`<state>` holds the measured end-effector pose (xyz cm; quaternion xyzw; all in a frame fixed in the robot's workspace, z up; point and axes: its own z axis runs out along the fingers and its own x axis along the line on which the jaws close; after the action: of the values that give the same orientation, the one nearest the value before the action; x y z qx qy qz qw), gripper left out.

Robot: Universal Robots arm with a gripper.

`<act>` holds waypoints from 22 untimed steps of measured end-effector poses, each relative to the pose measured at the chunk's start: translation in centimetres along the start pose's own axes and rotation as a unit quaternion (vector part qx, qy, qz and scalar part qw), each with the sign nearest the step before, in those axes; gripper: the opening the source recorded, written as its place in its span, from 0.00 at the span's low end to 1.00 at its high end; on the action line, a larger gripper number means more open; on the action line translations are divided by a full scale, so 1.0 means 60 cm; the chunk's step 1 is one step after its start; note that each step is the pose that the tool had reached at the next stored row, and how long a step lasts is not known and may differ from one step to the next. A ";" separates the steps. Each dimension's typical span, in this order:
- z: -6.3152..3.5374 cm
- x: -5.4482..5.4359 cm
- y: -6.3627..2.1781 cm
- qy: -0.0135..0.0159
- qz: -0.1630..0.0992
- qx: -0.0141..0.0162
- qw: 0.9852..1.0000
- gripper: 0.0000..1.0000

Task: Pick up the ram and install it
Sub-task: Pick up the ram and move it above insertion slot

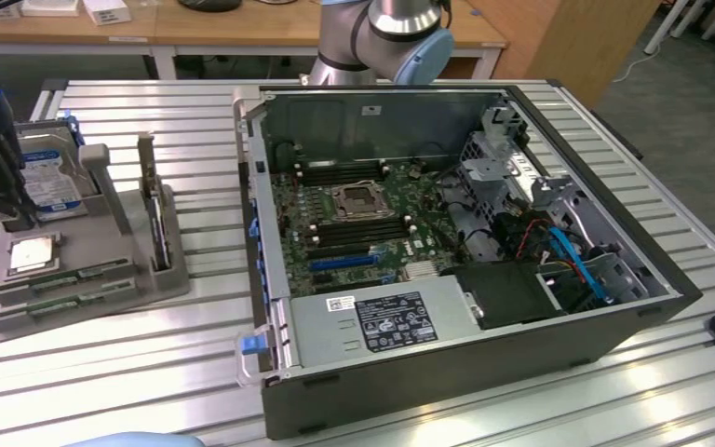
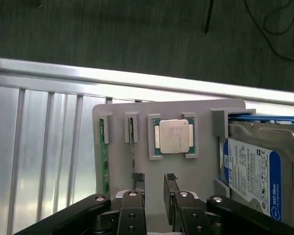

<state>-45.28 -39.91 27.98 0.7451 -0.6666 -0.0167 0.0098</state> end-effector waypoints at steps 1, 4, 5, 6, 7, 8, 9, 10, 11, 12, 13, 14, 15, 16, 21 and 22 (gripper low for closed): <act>0.000 0.000 0.000 0.000 -0.009 0.000 1.000 0.29; 0.000 0.000 0.000 0.001 -0.018 0.000 1.000 0.29; 0.000 0.000 0.000 0.001 -0.018 0.000 1.000 0.29; 0.000 0.000 0.000 0.001 -0.018 0.000 1.000 0.29; 0.000 0.000 0.000 0.001 -0.018 0.000 1.000 0.29; 0.000 0.000 0.000 0.001 -0.018 0.000 1.000 0.29; 0.001 0.001 0.000 0.001 -0.017 0.000 1.000 0.29; 0.001 0.002 -0.001 0.001 -0.017 0.000 1.000 0.29; 0.002 0.004 -0.002 0.001 -0.017 0.000 1.000 0.29; 0.002 0.005 -0.003 0.001 -0.017 0.000 1.000 0.29; 0.003 0.007 -0.004 0.001 -0.017 0.000 1.000 0.29; 0.004 0.009 -0.004 0.001 -0.017 0.000 1.000 0.29; 0.005 0.011 -0.005 0.001 -0.017 0.000 1.000 0.29; 0.006 0.013 -0.006 0.001 -0.017 0.000 1.000 0.29; 0.013 0.023 -0.009 0.001 -0.017 0.000 1.000 0.29; 0.015 0.026 -0.010 0.001 -0.017 0.000 1.000 0.29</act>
<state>-44.58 -41.37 27.06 0.7561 -0.6542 -0.0162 0.0099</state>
